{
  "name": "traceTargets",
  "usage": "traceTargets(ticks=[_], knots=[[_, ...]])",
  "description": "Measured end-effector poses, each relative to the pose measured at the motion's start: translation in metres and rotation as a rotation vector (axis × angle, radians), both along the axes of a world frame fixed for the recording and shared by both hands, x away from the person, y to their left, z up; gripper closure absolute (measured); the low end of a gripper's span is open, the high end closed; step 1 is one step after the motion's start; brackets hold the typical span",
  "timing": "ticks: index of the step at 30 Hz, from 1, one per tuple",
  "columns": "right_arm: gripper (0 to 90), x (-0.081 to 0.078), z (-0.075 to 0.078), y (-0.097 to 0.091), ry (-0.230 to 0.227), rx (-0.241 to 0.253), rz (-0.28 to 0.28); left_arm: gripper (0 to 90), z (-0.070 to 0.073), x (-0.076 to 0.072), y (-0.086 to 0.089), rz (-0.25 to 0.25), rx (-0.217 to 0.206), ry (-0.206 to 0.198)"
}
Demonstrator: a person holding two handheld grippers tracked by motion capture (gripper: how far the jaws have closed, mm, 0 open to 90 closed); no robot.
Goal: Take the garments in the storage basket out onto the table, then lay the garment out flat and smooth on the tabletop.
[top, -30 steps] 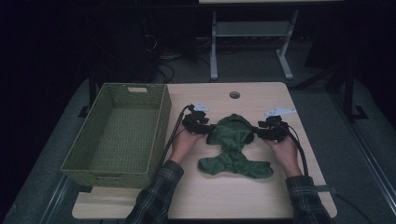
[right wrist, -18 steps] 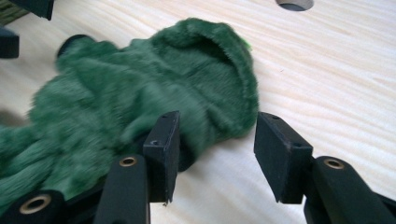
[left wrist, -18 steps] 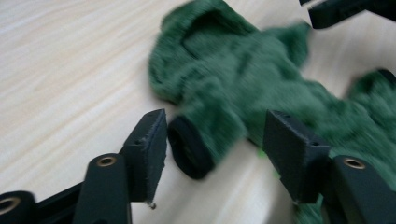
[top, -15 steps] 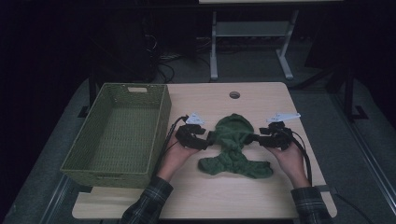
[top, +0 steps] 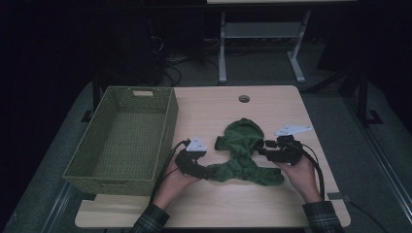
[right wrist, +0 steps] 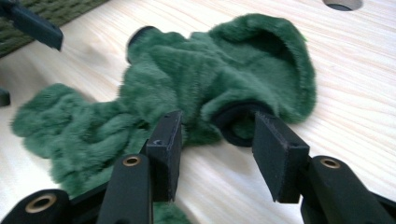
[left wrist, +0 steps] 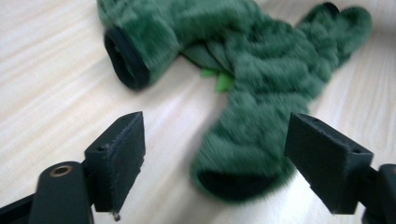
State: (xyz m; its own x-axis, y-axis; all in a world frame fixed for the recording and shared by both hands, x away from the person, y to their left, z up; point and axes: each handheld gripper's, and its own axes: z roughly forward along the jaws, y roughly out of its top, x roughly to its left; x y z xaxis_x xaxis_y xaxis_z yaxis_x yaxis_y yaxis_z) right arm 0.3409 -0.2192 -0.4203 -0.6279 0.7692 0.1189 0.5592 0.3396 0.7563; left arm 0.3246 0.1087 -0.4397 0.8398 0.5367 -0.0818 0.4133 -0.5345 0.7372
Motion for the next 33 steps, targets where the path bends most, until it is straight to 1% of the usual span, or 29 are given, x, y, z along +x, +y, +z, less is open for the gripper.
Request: traceTargets(ticks=[1, 2, 3, 5, 6, 9, 13, 14, 18, 19, 20, 22, 24, 25, 27, 31, 32, 33], knots=[[52.5, -0.001, 0.000, 0.001, -0.001, 0.003, 0.006, 18.4, -0.002, -0.003, 0.001, 0.002, 0.005, 0.003], [52.6, -0.002, 0.001, 0.002, -0.002, 0.002, 0.010, 17.1, -0.003, -0.005, 0.002, -0.004, 0.022, -0.001], [52.8, -0.003, 0.000, 0.003, -0.008, 0.005, 0.014, 15.6, -0.005, -0.008, 0.004, -0.005, 0.030, -0.003], [53.5, -0.006, -0.001, 0.006, -0.014, 0.011, 0.020, 14.1, -0.009, -0.012, 0.005, -0.005, 0.035, -0.005], [53.5, -0.008, -0.003, 0.008, -0.005, 0.011, 0.026, 14.0, -0.010, -0.014, 0.005, -0.005, 0.035, -0.009], [53.6, -0.012, -0.006, 0.012, -0.003, 0.006, 0.038, 13.3, -0.015, -0.021, 0.003, -0.016, 0.055, -0.017], [54.0, -0.015, -0.008, 0.018, 0.003, 0.001, 0.062, 12.9, -0.023, -0.029, 0.004, -0.019, 0.071, -0.009], [54.3, -0.016, -0.008, 0.020, -0.003, -0.003, 0.070, 12.9, -0.024, -0.031, 0.004, -0.022, 0.068, -0.009], [54.9, -0.019, -0.007, 0.028, -0.005, -0.001, 0.095, 12.9, -0.027, -0.040, 0.004, -0.029, 0.068, -0.012], [55.0, -0.020, -0.007, 0.030, -0.006, -0.002, 0.102, 12.9, -0.028, -0.042, 0.005, -0.032, 0.077, -0.017], [55.0, -0.022, -0.007, 0.033, -0.006, 0.003, 0.116, 12.9, -0.029, -0.043, 0.006, -0.036, 0.077, -0.024], [55.8, -0.024, -0.006, 0.038, -0.007, 0.007, 0.133, 12.9, -0.030, -0.048, 0.007, -0.033, 0.064, -0.020], [56.2, -0.026, -0.006, 0.045, -0.010, 0.009, 0.154, 12.9, -0.031, -0.051, 0.009, -0.034, 0.068, -0.022], [57.1, -0.028, -0.006, 0.048, -0.007, 0.012, 0.165, 12.9, -0.032, -0.052, 0.009, -0.029, 0.062, -0.020], [58.0, -0.031, -0.006, 0.055, -0.011, 0.019, 0.187, 12.9, -0.034, -0.054, 0.011, -0.030, 0.065, -0.021], [60.8, -0.037, -0.005, 0.072, -0.011, 0.010, 0.238, 12.7, -0.035, -0.057, 0.013, -0.025, 0.080, -0.034], [61.4, -0.038, -0.005, 0.076, -0.015, 0.014, 0.253, 12.7, -0.036, -0.057, 0.014, -0.024, 0.079, -0.036], [61.7, -0.040, -0.005, 0.080, -0.007, 0.016, 0.259, 12.7, -0.037, -0.057, 0.015, -0.026, 0.075, -0.045]])
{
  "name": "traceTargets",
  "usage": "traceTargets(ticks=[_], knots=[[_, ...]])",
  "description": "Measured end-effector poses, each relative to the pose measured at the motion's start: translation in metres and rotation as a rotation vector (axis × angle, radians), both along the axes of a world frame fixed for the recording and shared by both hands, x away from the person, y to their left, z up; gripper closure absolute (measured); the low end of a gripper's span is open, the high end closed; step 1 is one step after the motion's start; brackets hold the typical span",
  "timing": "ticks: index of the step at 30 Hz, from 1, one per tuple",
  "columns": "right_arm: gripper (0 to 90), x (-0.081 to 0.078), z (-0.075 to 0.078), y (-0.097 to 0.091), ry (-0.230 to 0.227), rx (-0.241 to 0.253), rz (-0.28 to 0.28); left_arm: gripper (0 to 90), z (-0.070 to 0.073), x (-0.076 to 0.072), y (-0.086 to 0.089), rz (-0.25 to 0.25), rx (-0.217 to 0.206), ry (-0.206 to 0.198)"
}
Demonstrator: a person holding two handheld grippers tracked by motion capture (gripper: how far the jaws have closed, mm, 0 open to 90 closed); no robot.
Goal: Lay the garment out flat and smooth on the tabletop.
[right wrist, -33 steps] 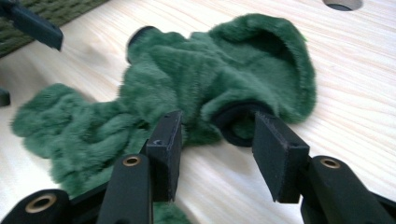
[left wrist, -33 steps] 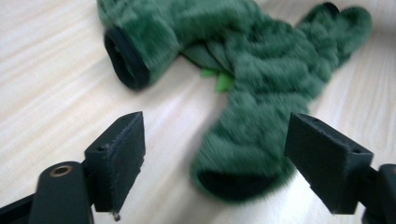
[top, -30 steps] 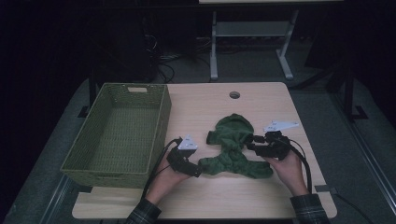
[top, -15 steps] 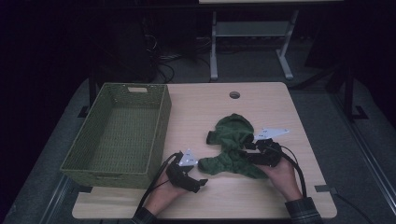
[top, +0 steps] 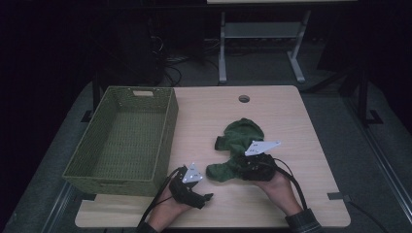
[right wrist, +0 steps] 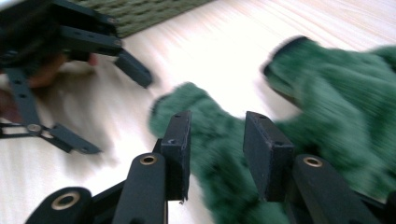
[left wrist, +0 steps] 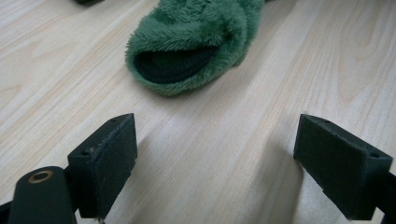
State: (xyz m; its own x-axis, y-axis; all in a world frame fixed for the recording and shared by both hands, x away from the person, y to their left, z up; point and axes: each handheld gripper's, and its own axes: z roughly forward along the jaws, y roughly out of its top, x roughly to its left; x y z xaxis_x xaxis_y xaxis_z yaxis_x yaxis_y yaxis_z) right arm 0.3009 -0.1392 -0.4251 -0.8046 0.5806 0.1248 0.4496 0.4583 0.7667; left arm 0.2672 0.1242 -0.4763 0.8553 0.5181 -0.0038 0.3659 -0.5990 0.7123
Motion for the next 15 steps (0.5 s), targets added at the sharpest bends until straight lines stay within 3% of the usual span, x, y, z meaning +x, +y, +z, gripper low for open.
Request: traceTargets(ticks=[5, 15], knots=[[65.0, -0.004, -0.001, 0.021, 0.002, 0.012, 0.056, 12.9, -0.001, -0.001, 0.003, -0.005, -0.006, -0.008], [69.8, -0.004, -0.007, 0.059, -0.003, -0.008, 0.137, 12.9, -0.001, -0.001, 0.004, -0.010, -0.006, -0.011]])
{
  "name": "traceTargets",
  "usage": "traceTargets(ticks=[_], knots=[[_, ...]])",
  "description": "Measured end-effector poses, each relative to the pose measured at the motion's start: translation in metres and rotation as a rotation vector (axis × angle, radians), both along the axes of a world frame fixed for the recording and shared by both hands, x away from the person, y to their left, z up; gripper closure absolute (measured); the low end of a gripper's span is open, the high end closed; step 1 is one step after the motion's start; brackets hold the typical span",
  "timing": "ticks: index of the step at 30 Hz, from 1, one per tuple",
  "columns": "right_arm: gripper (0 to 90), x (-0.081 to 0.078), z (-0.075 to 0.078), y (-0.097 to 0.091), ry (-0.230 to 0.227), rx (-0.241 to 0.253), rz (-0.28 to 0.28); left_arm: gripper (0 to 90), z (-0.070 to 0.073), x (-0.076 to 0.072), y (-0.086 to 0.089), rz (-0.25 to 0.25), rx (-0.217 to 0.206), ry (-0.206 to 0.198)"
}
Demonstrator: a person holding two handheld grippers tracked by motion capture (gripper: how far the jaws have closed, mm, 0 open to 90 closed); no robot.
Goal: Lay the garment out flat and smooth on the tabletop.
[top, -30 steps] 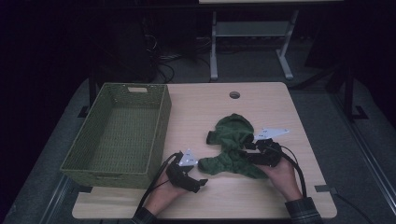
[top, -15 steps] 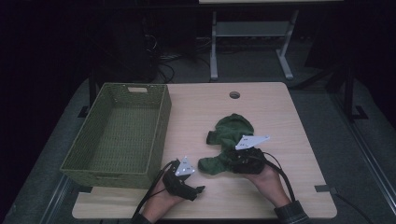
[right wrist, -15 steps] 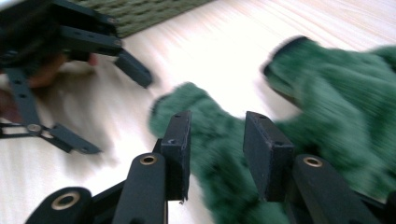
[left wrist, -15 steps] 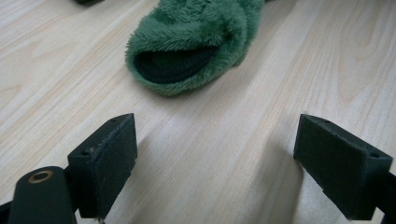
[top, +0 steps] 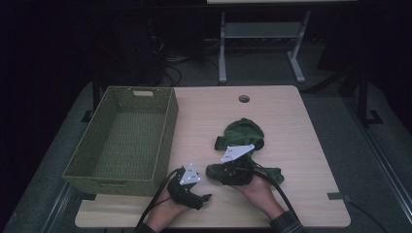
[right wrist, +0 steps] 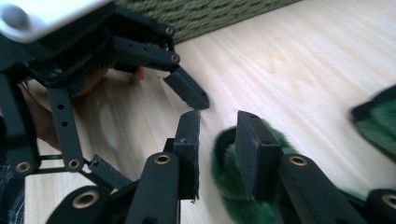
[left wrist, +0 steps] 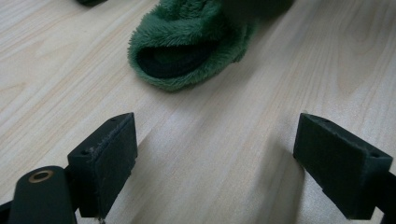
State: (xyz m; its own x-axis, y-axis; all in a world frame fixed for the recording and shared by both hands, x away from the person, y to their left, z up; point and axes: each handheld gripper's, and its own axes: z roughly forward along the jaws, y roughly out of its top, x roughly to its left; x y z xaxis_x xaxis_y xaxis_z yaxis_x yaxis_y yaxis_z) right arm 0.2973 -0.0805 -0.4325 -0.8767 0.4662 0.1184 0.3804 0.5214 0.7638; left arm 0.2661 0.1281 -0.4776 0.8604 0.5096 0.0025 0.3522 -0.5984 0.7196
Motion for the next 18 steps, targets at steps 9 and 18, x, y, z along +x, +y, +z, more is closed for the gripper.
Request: traceTargets(ticks=[9, 18], knots=[[70.6, 0.003, -0.028, 0.019, -0.014, -0.126, -0.014, 13.0, 0.000, 0.000, 0.000, -0.004, 0.002, 0.001], [85.3, -0.001, -0.033, 0.022, -0.055, -0.153, -0.015, 13.0, 0.000, 0.001, 0.001, -0.009, 0.003, 0.000]])
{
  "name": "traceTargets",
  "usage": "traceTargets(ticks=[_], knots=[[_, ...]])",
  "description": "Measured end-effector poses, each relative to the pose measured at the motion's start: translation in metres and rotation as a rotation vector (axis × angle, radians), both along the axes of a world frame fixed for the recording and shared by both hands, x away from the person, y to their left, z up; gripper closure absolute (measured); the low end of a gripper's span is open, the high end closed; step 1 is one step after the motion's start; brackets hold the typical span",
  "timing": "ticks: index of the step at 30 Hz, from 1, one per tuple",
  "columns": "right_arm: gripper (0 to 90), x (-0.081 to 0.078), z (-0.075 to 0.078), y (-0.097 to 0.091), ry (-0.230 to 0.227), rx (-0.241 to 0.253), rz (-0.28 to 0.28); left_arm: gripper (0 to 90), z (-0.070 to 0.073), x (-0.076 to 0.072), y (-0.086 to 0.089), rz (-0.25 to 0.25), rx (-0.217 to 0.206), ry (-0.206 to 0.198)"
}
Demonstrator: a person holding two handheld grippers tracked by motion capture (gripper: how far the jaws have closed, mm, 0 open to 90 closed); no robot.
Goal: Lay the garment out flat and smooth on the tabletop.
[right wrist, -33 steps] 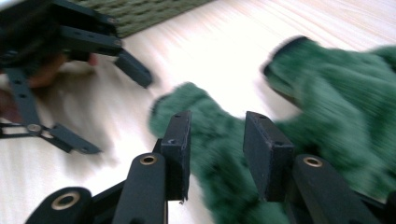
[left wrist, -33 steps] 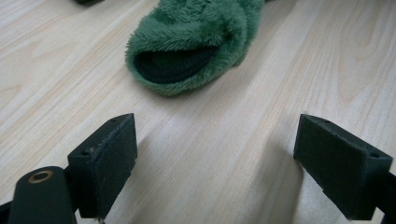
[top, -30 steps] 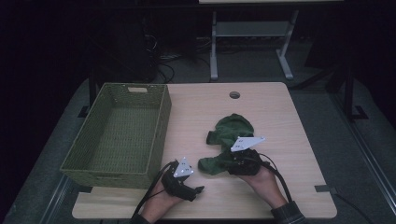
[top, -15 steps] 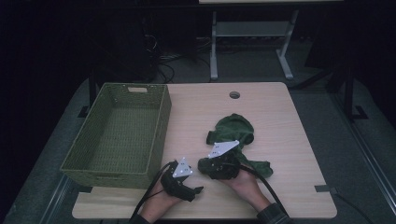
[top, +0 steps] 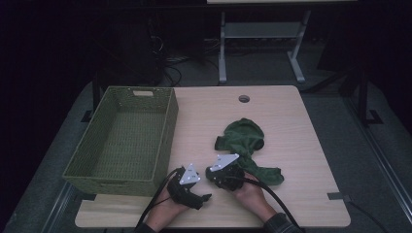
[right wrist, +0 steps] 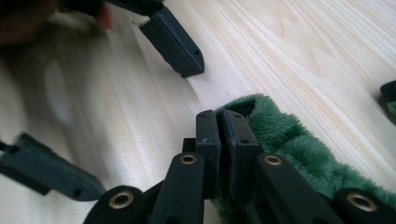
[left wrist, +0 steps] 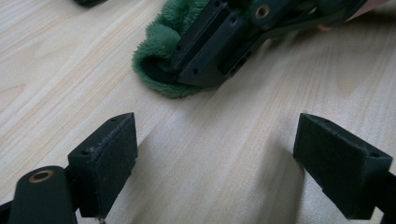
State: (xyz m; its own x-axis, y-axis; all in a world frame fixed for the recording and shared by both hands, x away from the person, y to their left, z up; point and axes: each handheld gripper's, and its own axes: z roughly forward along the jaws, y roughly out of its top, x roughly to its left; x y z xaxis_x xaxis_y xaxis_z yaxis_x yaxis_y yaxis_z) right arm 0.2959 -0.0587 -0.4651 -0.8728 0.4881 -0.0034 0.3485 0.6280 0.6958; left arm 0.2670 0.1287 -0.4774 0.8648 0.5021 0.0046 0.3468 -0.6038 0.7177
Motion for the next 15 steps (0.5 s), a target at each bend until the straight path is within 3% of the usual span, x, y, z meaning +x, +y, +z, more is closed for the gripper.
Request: traceTargets(ticks=[2, 8, 15], knots=[[85.2, -0.001, 0.003, -0.002, 0.023, 0.031, -0.001, 13.0, 0.000, 0.000, 0.000, 0.000, 0.000, 0.001], [85.2, -0.003, 0.016, -0.011, 0.034, 0.127, 0.012, 13.0, -0.001, 0.000, -0.001, 0.006, -0.010, 0.005], [84.8, -0.003, 0.034, -0.033, 0.009, 0.215, -0.004, 13.0, 0.000, 0.000, 0.000, 0.005, -0.008, 0.002]])
